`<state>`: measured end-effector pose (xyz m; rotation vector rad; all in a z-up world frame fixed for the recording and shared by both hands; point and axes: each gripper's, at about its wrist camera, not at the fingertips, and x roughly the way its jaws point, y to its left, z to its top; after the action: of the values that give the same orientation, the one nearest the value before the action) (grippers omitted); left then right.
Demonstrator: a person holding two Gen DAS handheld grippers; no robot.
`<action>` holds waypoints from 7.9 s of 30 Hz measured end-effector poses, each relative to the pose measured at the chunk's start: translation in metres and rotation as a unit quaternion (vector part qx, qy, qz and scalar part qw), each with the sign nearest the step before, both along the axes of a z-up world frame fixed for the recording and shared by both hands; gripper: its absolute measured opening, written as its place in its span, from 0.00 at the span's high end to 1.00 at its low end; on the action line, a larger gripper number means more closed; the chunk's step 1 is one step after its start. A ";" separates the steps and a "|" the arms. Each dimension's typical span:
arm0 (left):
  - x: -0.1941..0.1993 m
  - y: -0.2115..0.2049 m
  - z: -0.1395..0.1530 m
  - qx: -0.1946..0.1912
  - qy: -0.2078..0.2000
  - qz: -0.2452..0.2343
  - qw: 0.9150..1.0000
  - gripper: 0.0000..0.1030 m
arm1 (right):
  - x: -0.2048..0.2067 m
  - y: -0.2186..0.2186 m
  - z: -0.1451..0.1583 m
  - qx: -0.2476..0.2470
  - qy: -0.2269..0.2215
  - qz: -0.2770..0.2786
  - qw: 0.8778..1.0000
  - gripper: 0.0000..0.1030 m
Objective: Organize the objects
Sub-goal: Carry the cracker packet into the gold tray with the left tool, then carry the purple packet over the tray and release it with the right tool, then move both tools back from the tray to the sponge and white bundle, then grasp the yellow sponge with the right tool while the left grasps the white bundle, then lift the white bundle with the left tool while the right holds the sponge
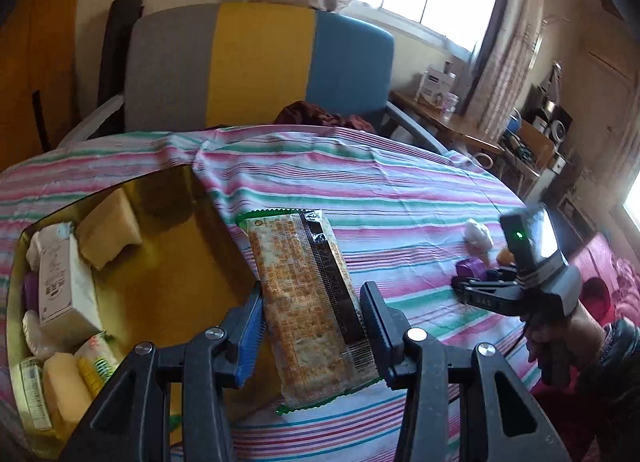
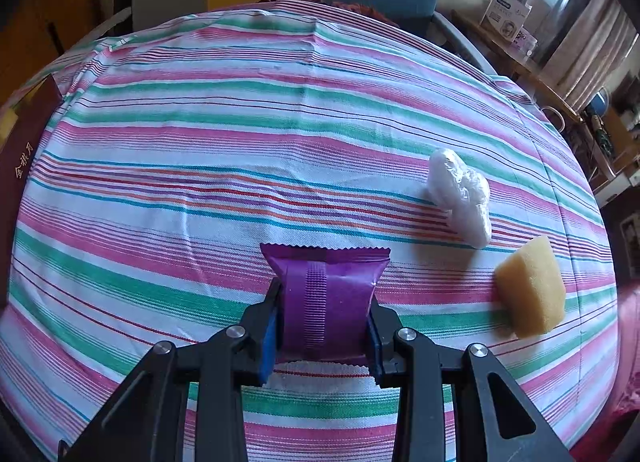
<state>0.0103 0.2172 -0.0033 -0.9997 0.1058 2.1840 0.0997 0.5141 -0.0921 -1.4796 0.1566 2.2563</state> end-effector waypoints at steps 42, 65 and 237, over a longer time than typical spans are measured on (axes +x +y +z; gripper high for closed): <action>-0.117 -0.104 -0.035 -0.068 -0.036 0.195 0.978 0.55 | -0.003 0.000 0.001 0.012 -0.007 0.004 1.000 0.65; -0.056 -0.172 -0.021 -0.034 -0.019 0.201 0.979 0.55 | -0.008 -0.006 0.010 -0.026 0.012 -0.026 0.999 0.66; 0.048 0.247 -0.069 -0.127 0.003 -0.198 0.972 0.63 | 0.061 0.139 0.040 -0.032 0.103 -0.115 0.988 0.40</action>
<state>0.0579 0.4638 -0.0727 -1.0105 0.5534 1.8353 0.1609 0.6534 -0.0517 -1.1876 0.4438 2.2278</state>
